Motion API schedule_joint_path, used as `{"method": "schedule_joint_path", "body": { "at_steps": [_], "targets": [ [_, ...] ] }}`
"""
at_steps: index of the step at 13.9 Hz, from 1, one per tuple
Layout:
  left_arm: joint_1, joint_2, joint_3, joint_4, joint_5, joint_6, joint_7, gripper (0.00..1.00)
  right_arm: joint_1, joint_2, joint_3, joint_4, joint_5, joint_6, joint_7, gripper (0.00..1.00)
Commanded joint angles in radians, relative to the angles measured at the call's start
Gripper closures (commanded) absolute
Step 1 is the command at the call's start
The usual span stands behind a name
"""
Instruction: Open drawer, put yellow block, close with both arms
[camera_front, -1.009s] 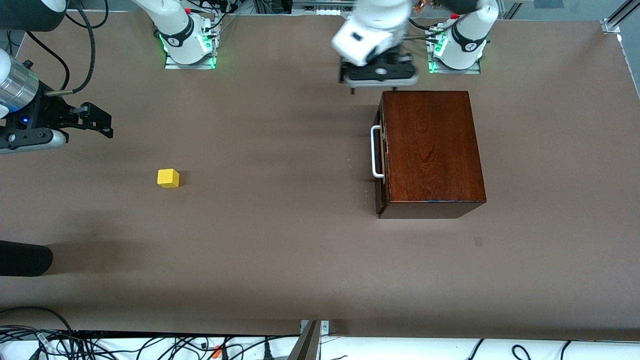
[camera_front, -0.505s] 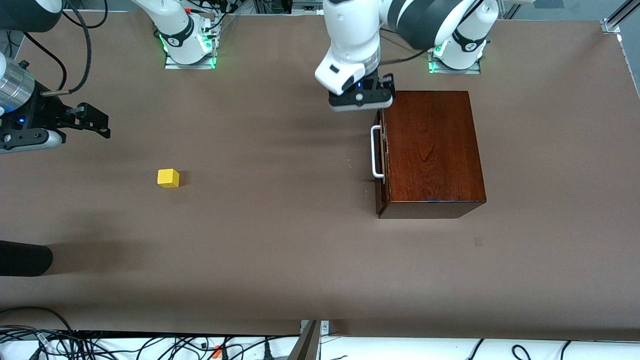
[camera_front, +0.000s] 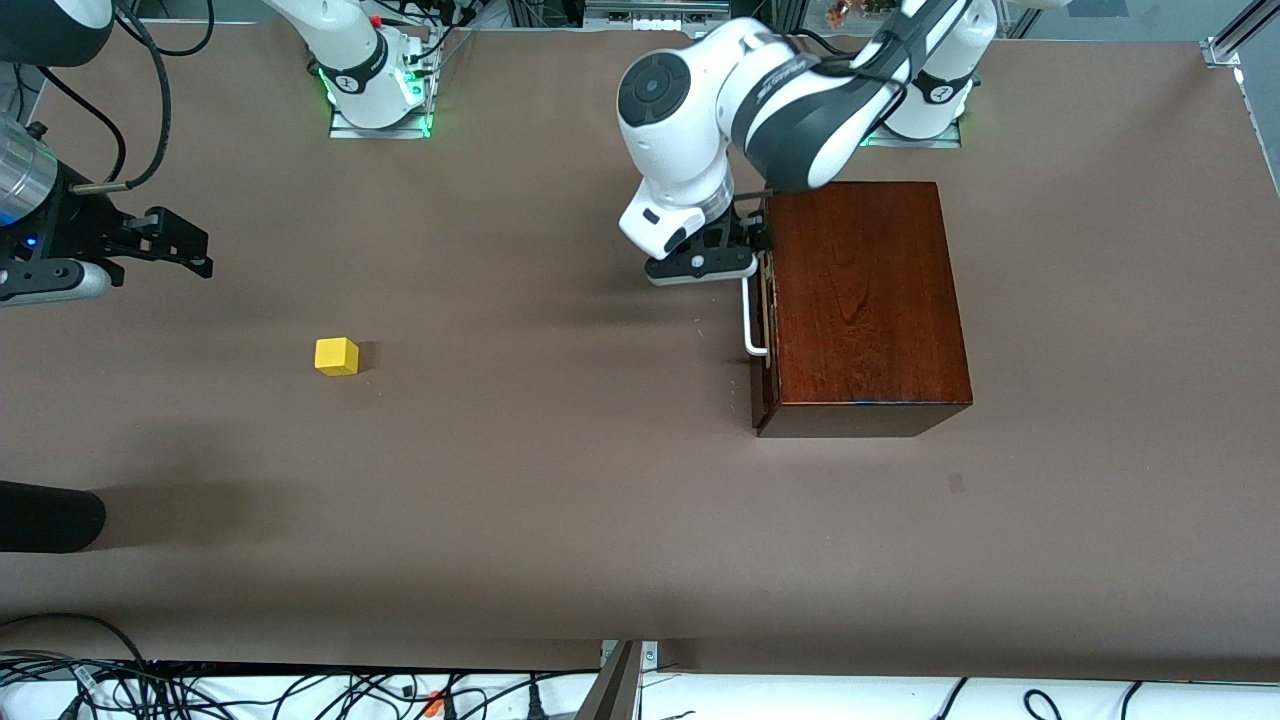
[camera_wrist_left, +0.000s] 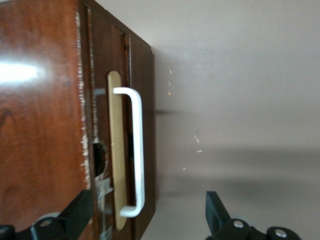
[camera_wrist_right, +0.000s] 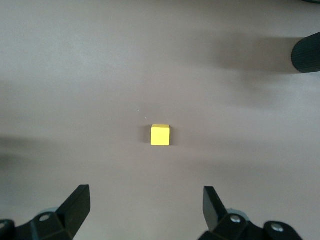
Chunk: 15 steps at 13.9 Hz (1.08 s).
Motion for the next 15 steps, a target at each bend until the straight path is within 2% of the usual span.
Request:
{"method": "schedule_joint_path", "body": {
  "at_steps": [1, 6, 10, 15],
  "targets": [
    [-0.008, 0.018, 0.007, -0.034, 0.052, 0.046, -0.041, 0.00, -0.013, 0.012, 0.001, 0.019, 0.021, -0.004, -0.019, 0.00],
    [-0.008, 0.067, 0.007, -0.055, 0.110, 0.095, -0.081, 0.00, -0.016, 0.012, 0.001, 0.021, 0.022, -0.001, -0.019, 0.00],
    [0.001, 0.075, 0.013, -0.123, 0.150, 0.165, -0.112, 0.00, -0.016, 0.013, 0.001, 0.021, 0.022, -0.001, -0.019, 0.00],
    [0.001, 0.105, 0.015, -0.120, 0.189, 0.173, -0.158, 0.00, -0.024, 0.018, 0.001, 0.021, 0.021, -0.001, -0.019, 0.00]
  ]
}}
